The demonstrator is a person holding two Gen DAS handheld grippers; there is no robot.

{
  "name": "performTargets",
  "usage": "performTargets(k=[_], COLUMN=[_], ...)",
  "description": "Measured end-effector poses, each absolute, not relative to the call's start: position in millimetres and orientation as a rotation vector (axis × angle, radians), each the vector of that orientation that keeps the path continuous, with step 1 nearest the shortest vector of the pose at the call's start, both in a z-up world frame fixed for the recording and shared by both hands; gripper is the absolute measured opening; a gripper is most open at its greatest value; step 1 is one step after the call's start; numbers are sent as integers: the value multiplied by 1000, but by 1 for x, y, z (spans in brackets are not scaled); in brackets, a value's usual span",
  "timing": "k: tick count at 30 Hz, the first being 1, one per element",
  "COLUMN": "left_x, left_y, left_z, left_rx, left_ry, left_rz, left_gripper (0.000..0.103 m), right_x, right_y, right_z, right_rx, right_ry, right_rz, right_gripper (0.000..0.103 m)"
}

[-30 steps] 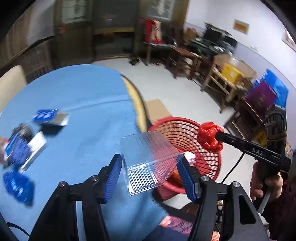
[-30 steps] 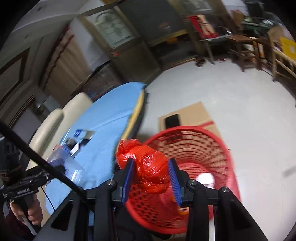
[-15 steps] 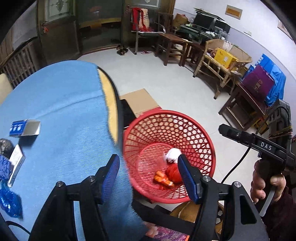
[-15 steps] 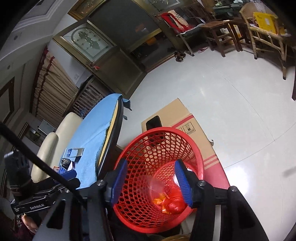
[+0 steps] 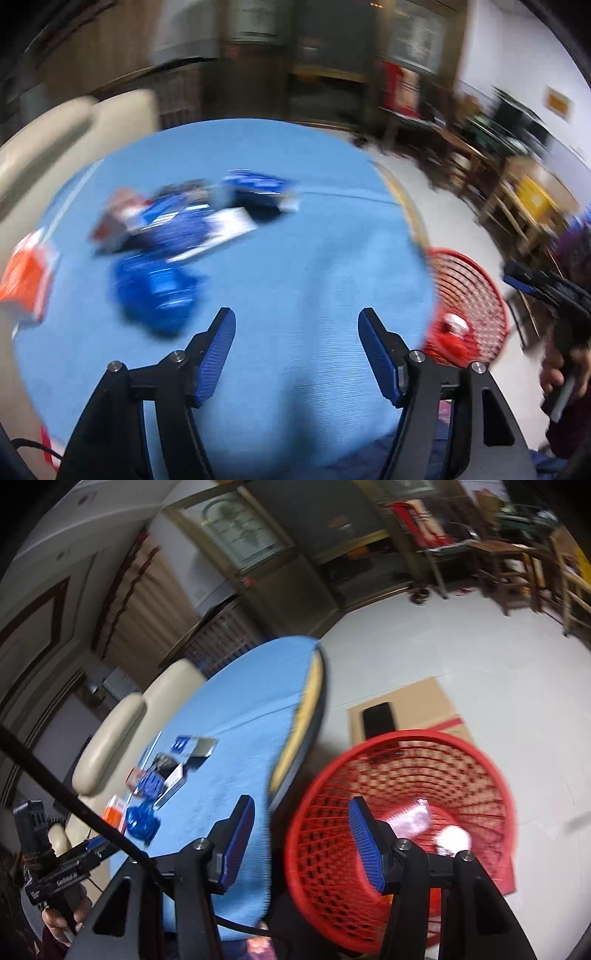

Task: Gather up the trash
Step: 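Drop the red bag and clear tray into the red basket, opening both grippers, then grasp the blue box with the right gripper while the left grasps the blue bag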

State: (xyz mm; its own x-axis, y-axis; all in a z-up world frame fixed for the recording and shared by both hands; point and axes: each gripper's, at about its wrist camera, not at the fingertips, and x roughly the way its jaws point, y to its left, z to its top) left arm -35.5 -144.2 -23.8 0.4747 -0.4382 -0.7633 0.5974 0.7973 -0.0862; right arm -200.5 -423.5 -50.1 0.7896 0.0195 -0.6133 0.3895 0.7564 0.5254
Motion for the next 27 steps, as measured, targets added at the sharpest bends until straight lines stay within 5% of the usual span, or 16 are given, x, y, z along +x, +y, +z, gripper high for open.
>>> performTargets(k=[9, 27], left_x=[59, 111], left_y=[-61, -73], left_z=[-23, -89], left_rx=[-142, -389], left_ry=[967, 1242], left_rz=[-335, -284], left_gripper=[75, 75], right_x=[-106, 146], right_y=[-365, -261], right_z=[-28, -57], right_rx=[541, -33], right_ry=[690, 911], right_rz=[-83, 43], right_gripper=[57, 62])
